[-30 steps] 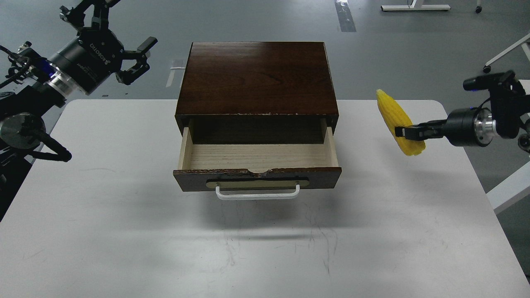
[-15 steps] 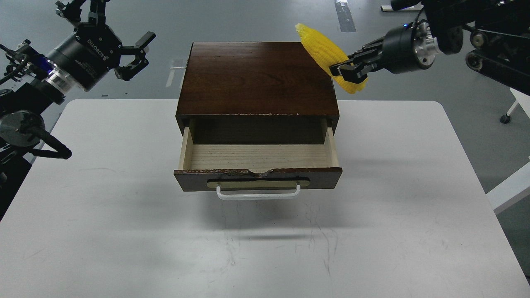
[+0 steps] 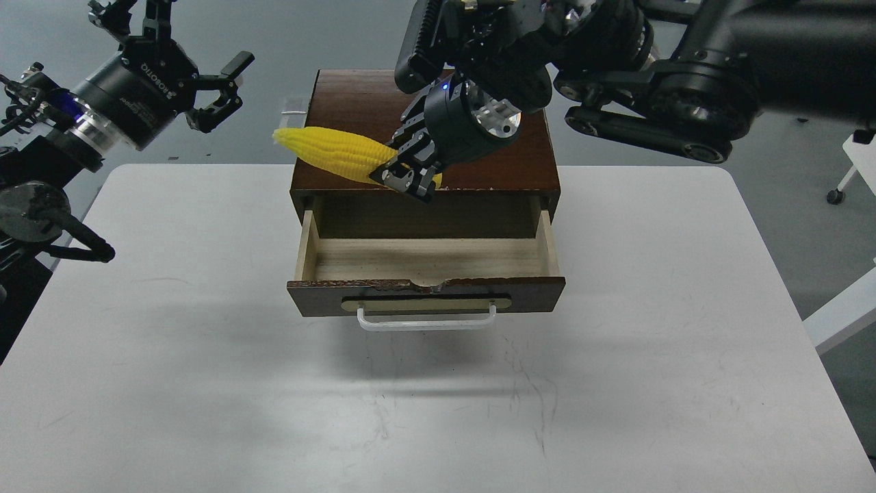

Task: Put corn in drawer with both arms
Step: 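Lift the corn cob with the right gripper and carry it over the drawer, then lower the corn cob into the open drawer with the right gripper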

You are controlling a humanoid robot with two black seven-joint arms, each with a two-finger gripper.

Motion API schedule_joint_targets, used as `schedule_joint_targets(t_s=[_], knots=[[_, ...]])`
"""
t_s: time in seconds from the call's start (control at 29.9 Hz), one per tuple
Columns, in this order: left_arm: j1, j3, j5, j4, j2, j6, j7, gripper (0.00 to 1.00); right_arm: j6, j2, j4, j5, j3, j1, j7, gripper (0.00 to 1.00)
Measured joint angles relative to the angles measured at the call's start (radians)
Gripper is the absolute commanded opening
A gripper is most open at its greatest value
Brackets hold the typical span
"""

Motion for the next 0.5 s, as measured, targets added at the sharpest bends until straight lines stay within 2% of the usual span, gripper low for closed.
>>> schedule_joint_targets(t_s=[0.17,0.47,0.5], knots=[[0.000,-0.004,0.000,0.000,0.004,-0.001,0.000,0.98,-0.055,0.030,0.011,-0.002,-0.072,0.001,0.000,0.05],[0.000,-0.006,0.000,0.000,0.004,-0.001,0.000,0.99,-0.065,0.027,0.068,-0.002,-0.147,-0.030,0.000,0.07],[0.000,-0.006,0.000,0.000,0.004,-0.001,0.000,0.99,-0.065,0.027,0.068,-0.002,-0.150,-0.035,0.000,0.10]])
